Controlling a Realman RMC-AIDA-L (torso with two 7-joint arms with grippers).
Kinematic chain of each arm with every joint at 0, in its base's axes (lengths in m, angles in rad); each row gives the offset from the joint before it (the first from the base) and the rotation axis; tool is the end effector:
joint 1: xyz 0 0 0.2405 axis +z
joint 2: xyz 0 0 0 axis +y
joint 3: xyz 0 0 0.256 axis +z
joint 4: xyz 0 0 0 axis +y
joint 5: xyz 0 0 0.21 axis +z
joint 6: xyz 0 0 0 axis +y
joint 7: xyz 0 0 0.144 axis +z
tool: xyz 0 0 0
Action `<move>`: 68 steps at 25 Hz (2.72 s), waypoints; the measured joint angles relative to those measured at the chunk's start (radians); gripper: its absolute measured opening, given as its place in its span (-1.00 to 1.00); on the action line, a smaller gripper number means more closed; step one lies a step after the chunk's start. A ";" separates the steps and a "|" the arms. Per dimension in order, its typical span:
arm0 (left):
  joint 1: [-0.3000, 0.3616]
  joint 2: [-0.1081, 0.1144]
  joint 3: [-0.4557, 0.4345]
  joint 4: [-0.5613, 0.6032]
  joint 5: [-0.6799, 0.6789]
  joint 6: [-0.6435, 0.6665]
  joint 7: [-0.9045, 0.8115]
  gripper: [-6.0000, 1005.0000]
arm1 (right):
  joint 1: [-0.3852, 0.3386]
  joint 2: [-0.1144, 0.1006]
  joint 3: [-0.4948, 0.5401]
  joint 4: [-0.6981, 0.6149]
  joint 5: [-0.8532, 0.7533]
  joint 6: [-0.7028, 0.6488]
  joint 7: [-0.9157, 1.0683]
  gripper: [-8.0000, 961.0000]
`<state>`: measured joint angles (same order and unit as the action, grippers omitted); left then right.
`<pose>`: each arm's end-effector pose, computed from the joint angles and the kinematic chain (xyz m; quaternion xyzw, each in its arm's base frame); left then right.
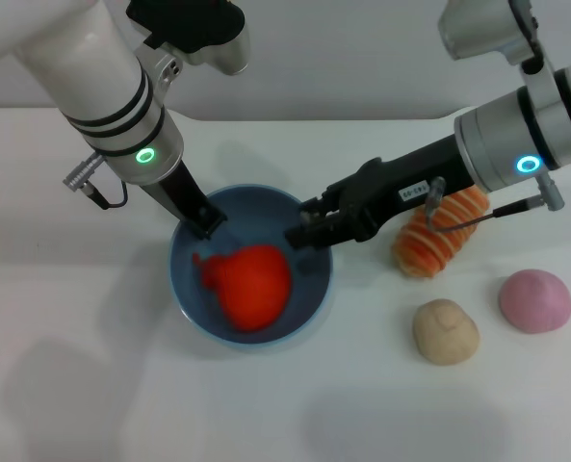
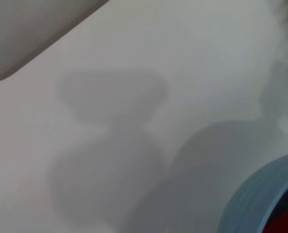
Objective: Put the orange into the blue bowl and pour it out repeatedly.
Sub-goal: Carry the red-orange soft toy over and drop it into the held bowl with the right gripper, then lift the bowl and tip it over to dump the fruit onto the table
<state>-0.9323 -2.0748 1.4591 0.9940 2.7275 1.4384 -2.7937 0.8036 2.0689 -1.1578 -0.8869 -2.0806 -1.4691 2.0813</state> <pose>-0.1419 0.4032 -0.0345 -0.8810 -0.3424 0.2445 0.2165 0.1332 0.3819 -0.0303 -0.9669 0.2448 0.0699 0.0187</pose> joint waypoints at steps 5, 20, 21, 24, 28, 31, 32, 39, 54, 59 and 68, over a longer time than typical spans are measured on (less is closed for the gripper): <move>0.004 0.000 0.000 -0.004 0.000 -0.009 0.000 -0.99 | -0.039 0.003 0.025 -0.054 0.013 0.057 -0.038 -0.06; -0.016 0.003 0.000 0.008 0.006 -0.151 0.015 -0.99 | -0.495 0.007 0.205 -0.109 0.554 0.387 -0.583 -0.06; -0.027 0.001 0.000 0.015 0.007 -0.160 0.021 -0.99 | -0.516 0.008 0.215 -0.075 0.602 0.388 -0.633 -0.06; -0.053 0.001 0.007 0.047 0.008 -0.185 0.028 -0.99 | -0.565 0.008 0.230 0.023 0.724 0.411 -0.738 -0.06; -0.077 0.002 0.057 0.080 0.012 -0.237 0.029 -0.99 | -0.573 0.000 0.262 0.135 0.779 0.420 -0.778 -0.06; -0.082 0.001 0.150 0.099 0.050 -0.316 0.028 -0.99 | -0.576 0.004 0.280 0.152 0.787 0.417 -0.778 -0.06; -0.081 0.000 0.174 0.103 0.069 -0.343 0.027 -0.99 | -0.577 0.006 0.283 0.153 0.789 0.415 -0.779 -0.06; 0.010 0.006 0.356 0.146 0.160 -0.649 0.030 -0.99 | -0.569 0.007 0.286 0.157 0.795 0.405 -0.779 0.26; 0.312 0.001 0.577 0.161 0.163 -1.398 0.415 -0.99 | -0.560 0.005 0.287 0.166 0.835 0.402 -0.779 0.39; 0.333 -0.001 0.597 0.173 0.156 -1.410 0.437 -0.99 | -0.557 0.005 0.286 0.167 0.839 0.402 -0.778 0.39; 0.359 0.000 0.572 0.179 0.153 -1.385 0.407 -0.99 | -0.559 0.002 0.287 0.164 0.841 0.394 -0.776 0.39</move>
<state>-0.5737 -2.0745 2.0316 1.1729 2.8803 0.0529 -2.3866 0.2445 2.0710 -0.8712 -0.7229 -1.2393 -1.0755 1.3049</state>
